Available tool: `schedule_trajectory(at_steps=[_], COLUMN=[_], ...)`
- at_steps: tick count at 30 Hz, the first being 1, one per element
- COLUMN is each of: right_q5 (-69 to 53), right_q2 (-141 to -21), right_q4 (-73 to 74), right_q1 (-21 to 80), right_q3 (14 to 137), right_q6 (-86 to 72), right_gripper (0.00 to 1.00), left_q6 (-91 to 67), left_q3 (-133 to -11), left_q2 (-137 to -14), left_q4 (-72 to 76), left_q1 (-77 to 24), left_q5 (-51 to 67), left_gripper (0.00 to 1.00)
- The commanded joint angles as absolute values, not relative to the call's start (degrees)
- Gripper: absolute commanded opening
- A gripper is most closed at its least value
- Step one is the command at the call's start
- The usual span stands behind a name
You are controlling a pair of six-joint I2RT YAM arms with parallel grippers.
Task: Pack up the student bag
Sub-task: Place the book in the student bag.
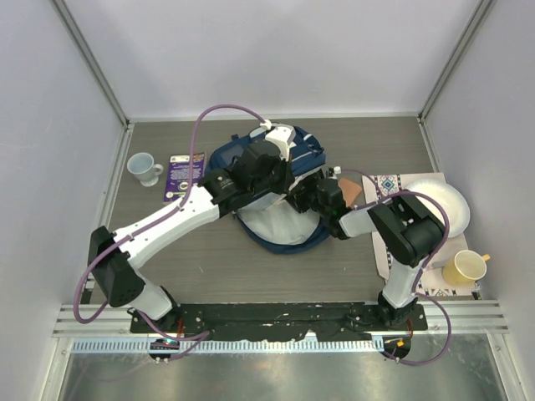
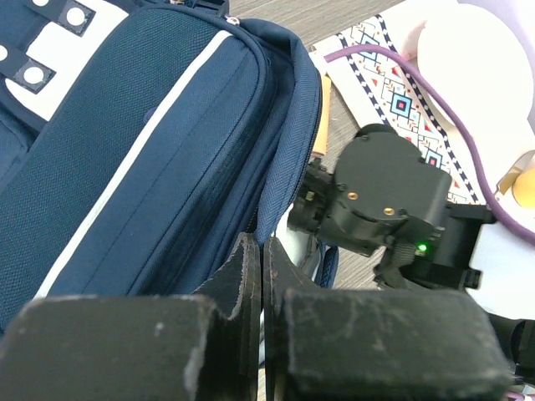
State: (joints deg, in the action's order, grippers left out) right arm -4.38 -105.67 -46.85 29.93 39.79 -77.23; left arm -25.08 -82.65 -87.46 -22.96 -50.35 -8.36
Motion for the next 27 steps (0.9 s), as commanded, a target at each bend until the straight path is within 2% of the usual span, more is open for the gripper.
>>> schedule_trajectory(at_steps=[1, 3, 8, 11, 14, 18, 19, 22, 27], right_q5=[-3.25, -4.04, -6.76, -7.21, -5.37, 3.56, 7.95, 16.83, 25.74], right_q2=[-99.85, -99.49, -96.69, -91.69, -80.37, -61.67, -59.35, -51.1, -41.23], right_q4=[-47.29, -47.02, -46.85, -45.36, -37.63, -21.32, -12.57, -0.4, 5.53], right_q1=[29.44, 29.36, 29.09, 29.09, 29.35, 29.53, 29.44, 29.18, 28.92], right_q3=[36.31, 35.86, 33.49, 29.72, 25.59, 23.55, 24.95, 26.71, 26.89], right_q6=[-74.71, -74.97, -74.8, -72.44, -70.32, -61.82, -60.57, -57.05, -55.9], right_gripper=[0.59, 0.63, 0.64, 0.64, 0.64, 0.66, 0.67, 0.71, 0.74], left_q6=[-25.75, -25.93, -25.66, -25.66, -25.75, -26.28, -26.45, -27.33, -29.79], left_q3=[-83.32, -83.15, -82.88, -82.27, -81.65, -79.98, -79.81, -78.67, -73.23], left_q2=[-85.96, -86.04, -86.05, -85.96, -85.78, -86.13, -86.31, -87.45, -89.12], left_q4=[-15.65, -15.47, -15.91, -15.91, -15.56, -14.07, -13.98, -13.8, -10.64], left_q1=[-50.45, -50.45, -50.36, -50.1, -50.01, -49.83, -49.83, -49.83, -49.83], left_q5=[-9.4, -9.23, -9.58, -10.11, -10.28, -10.02, -9.76, -8.35, -5.1], left_gripper=[0.0, 0.0, 0.0, 0.0, 0.0, 0.0, 0.0, 0.0, 0.0])
